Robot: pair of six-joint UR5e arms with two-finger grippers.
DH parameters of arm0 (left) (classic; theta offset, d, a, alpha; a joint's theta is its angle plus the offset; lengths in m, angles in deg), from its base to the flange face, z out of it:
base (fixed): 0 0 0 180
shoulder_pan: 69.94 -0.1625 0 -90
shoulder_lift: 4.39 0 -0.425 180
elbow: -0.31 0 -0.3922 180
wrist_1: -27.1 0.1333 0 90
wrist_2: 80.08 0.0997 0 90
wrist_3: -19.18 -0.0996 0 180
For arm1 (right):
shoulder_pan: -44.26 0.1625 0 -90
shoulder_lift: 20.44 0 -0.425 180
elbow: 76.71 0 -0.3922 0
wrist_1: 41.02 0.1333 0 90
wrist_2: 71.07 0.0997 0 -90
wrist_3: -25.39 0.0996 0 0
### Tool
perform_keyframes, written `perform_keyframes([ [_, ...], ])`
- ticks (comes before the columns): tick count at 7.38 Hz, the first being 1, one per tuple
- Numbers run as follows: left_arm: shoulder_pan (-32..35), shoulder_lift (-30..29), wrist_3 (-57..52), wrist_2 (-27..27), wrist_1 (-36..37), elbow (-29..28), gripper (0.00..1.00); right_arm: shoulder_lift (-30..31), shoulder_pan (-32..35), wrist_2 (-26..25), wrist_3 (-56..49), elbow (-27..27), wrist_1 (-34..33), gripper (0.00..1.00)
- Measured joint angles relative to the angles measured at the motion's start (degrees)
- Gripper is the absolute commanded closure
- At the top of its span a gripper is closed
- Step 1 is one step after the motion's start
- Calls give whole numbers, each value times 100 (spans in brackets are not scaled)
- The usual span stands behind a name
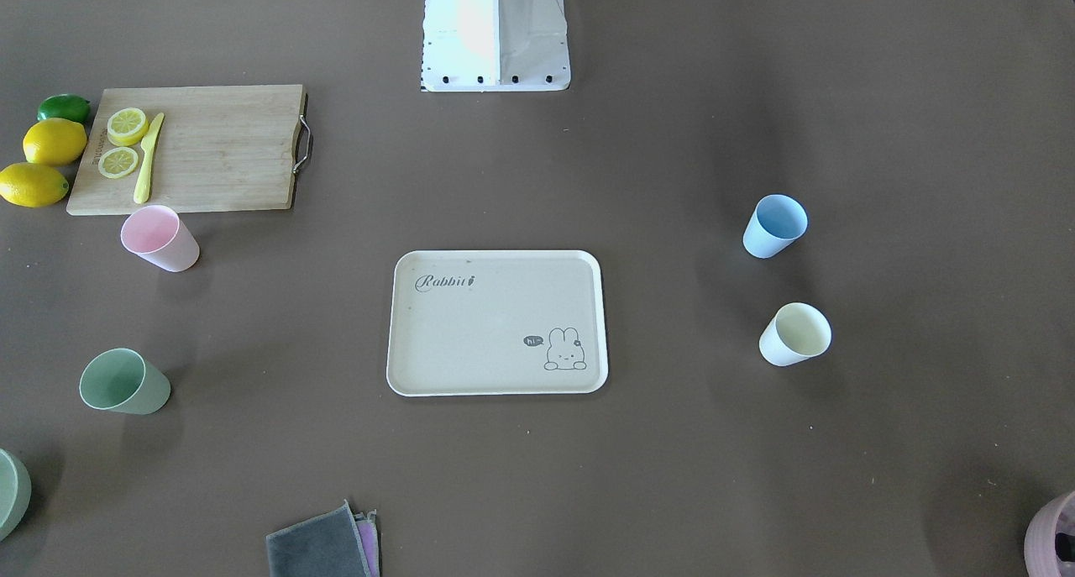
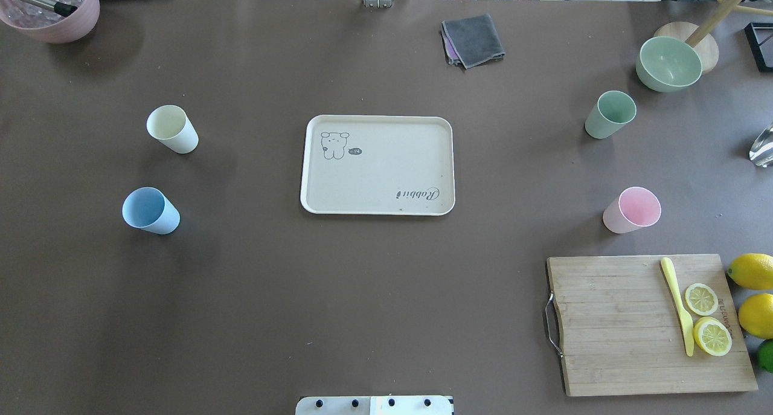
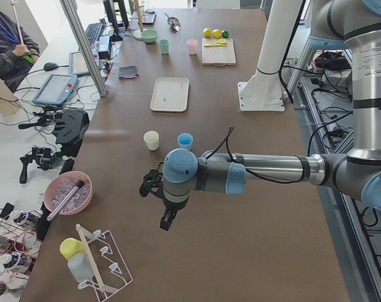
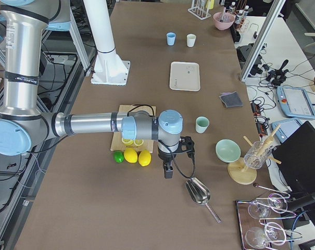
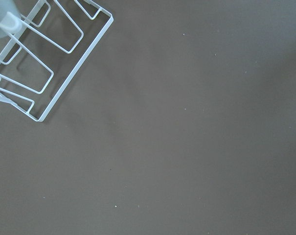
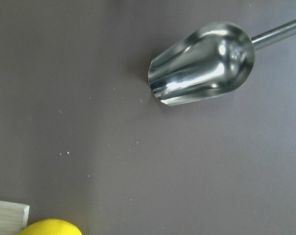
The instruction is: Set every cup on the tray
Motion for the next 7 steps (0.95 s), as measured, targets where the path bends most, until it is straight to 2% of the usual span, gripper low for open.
perform_keyframes([
  [3, 3, -202, 19, -37, -228, 198, 1, -522, 39, -16, 85, 19, 397, 0],
  [6, 0, -612, 32, -93, -971, -302, 1, -487, 126, 149, 204, 93, 627, 0],
  [7, 0, -685, 45, -318, -1047, -408, 1, -490, 135, 162, 240, 120, 668, 0],
])
